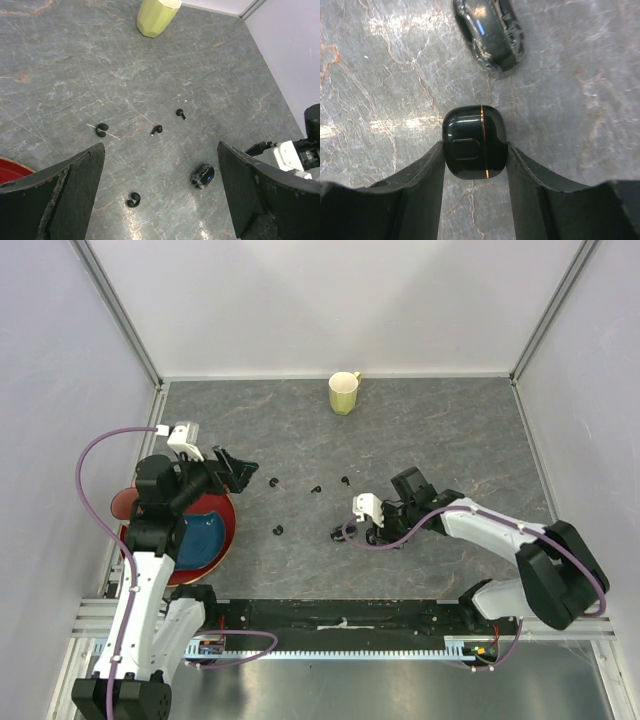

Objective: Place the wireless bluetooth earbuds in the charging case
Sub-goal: Pick up the charging case at the center of the board, then open the charging case.

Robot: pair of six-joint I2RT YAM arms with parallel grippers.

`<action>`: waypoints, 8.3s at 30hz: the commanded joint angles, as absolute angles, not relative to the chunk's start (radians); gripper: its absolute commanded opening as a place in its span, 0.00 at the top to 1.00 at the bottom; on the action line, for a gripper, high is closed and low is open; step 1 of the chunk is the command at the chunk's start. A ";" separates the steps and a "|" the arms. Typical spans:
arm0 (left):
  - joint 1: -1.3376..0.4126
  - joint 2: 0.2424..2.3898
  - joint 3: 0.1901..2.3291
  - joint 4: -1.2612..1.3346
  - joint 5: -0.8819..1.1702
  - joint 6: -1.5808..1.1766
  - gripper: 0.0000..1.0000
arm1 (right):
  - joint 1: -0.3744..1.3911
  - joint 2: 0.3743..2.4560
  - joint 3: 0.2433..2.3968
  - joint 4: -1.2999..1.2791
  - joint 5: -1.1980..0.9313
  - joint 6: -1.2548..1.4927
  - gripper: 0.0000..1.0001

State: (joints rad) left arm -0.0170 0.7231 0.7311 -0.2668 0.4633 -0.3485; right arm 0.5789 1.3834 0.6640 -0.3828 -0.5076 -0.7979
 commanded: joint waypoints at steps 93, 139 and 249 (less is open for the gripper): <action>-0.603 1.193 0.592 0.359 0.718 -0.540 0.72 | 0.957 1.083 0.483 0.584 -0.166 -0.296 0.98; -0.607 0.923 0.615 0.541 0.456 -0.201 0.98 | 0.683 0.983 0.873 -0.127 -0.090 0.782 0.02; -0.609 0.905 0.359 0.945 0.591 -0.313 0.55 | 0.767 1.204 0.629 0.686 -0.454 1.835 0.79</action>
